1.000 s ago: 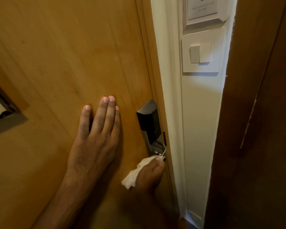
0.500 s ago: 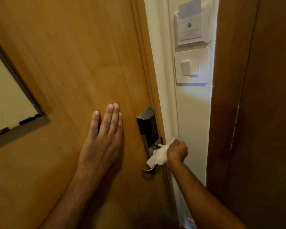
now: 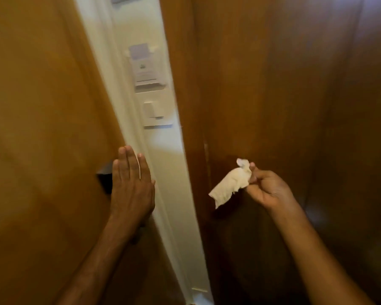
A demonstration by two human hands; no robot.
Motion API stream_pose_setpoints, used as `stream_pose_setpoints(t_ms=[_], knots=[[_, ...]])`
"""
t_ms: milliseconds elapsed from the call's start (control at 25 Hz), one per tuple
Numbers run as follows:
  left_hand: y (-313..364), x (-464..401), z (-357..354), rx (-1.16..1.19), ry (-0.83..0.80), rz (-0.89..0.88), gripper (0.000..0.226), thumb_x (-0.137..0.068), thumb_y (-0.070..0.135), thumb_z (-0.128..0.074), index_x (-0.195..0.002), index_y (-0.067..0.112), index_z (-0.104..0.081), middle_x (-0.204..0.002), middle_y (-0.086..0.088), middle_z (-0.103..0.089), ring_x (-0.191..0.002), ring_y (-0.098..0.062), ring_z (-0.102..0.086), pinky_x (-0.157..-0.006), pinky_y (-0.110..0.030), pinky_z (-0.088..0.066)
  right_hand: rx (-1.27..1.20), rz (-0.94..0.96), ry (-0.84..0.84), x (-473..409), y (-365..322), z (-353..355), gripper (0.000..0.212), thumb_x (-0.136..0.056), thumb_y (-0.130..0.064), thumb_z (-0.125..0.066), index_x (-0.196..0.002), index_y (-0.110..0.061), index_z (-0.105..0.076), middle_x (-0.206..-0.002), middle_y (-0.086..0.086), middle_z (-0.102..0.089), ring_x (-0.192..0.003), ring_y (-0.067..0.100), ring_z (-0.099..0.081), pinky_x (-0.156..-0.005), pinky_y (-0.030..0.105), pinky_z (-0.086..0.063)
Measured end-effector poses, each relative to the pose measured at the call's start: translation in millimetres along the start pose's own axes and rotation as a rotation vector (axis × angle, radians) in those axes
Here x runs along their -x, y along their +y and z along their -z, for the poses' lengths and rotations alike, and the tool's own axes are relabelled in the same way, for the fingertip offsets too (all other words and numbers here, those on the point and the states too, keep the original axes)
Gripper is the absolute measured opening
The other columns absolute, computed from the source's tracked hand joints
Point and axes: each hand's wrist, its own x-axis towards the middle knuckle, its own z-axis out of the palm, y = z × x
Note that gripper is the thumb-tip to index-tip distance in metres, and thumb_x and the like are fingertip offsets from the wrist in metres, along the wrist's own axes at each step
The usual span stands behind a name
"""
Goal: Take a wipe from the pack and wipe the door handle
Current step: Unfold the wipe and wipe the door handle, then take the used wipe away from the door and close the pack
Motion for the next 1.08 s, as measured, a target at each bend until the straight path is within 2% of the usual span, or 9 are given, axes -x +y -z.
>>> stream_pose_setpoints(t_ms=[120,200,320,480,600,720,840,1000,1080], knots=[[92,-10,-20,0.154,-0.019,-0.22,0.071,-0.098,0.03,-0.043,-0.15,-0.012,-0.018,-0.158,-0.04,-0.005,-0.149,-0.053,-0.003,-0.119,-0.063,-0.017,-0.247,0.351,0.126,38,-55,52,0.022,-0.092,0.003,-0.049,-0.097,-0.014,-0.062,-0.105,0.016,-0.066,-0.076,0.024,-0.075,-0.054,0.026,-0.06],[171,-11,-27,0.284,0.001,-0.325,0.07,-0.096,0.032,-0.039,-0.149,-0.013,-0.024,-0.156,-0.042,-0.016,-0.147,-0.055,-0.013,-0.116,-0.065,-0.026,-0.353,0.483,0.226,67,-93,106,0.021,-0.098,-0.012,-0.046,-0.112,-0.018,-0.061,-0.088,0.006,-0.067,-0.049,0.01,-0.069,-0.033,0.015,-0.045],[342,5,-21,0.445,-0.088,-0.616,0.069,-0.094,0.033,-0.037,-0.144,-0.014,-0.032,-0.152,-0.043,-0.027,-0.143,-0.057,-0.025,-0.11,-0.067,-0.035,-0.447,0.69,0.392,132,-172,237,0.024,-0.103,-0.021,-0.033,-0.108,-0.014,-0.056,-0.076,0.001,-0.057,-0.034,0.003,-0.045,-0.028,0.013,-0.033],[430,27,-19,0.501,-0.219,-0.789,0.066,-0.095,0.026,-0.052,-0.15,-0.004,-0.029,-0.156,-0.038,-0.025,-0.147,-0.052,-0.019,-0.112,-0.064,-0.035,-0.421,0.708,0.511,162,-199,316,0.029,-0.095,-0.036,-0.033,-0.088,-0.019,-0.054,-0.08,0.006,-0.06,-0.057,0.014,-0.049,-0.042,0.021,-0.034],[460,49,-28,0.536,-0.243,-0.828,0.072,-0.094,0.027,-0.058,-0.153,0.001,-0.025,-0.16,-0.034,-0.021,-0.149,-0.048,-0.017,-0.114,-0.061,-0.034,-0.136,0.65,0.652,184,-204,354,0.025,-0.096,-0.034,-0.041,-0.09,-0.021,-0.061,-0.094,0.004,-0.062,-0.074,0.017,-0.056,-0.058,0.027,-0.042],[562,103,-47,0.615,-0.402,-0.947,0.077,-0.095,0.03,-0.055,-0.155,0.007,-0.014,-0.164,-0.027,-0.011,-0.152,-0.043,-0.009,-0.119,-0.057,-0.028,-0.037,0.443,0.954,205,-221,471,0.03,-0.095,-0.01,-0.054,-0.124,-0.001,-0.056,-0.122,0.016,-0.057,-0.103,0.03,-0.062,-0.078,0.034,-0.057],[640,166,-75,0.628,-0.54,-0.961,0.086,-0.09,0.034,-0.061,-0.153,0.008,-0.01,-0.163,-0.023,-0.012,-0.15,-0.04,-0.01,-0.118,-0.051,-0.02,0.085,0.287,1.167,213,-205,583,0.032,-0.083,0.001,-0.065,-0.113,0.009,-0.056,-0.119,0.03,-0.059,-0.093,0.039,-0.063,-0.071,0.047,-0.058],[709,231,-127,0.512,-0.728,-1.025,0.092,-0.094,0.038,-0.055,-0.153,0.008,0.009,-0.163,-0.022,0.009,-0.153,-0.042,0.002,-0.121,-0.049,-0.007,0.266,0.099,1.424,187,-189,676,0.038,-0.079,-0.013,-0.073,-0.109,0.0,-0.054,-0.104,0.018,-0.065,-0.082,0.029,-0.066,-0.049,0.031,-0.055],[732,252,-150,0.476,-0.787,-1.028,0.091,-0.094,0.036,-0.054,-0.156,0.007,0.007,-0.165,-0.024,0.007,-0.153,-0.042,0.006,-0.121,-0.048,-0.003,0.335,0.016,1.428,171,-175,715,0.044,-0.085,-0.021,-0.066,-0.121,-0.003,-0.048,-0.113,0.017,-0.06,-0.094,0.032,-0.062,-0.068,0.037,-0.055]])
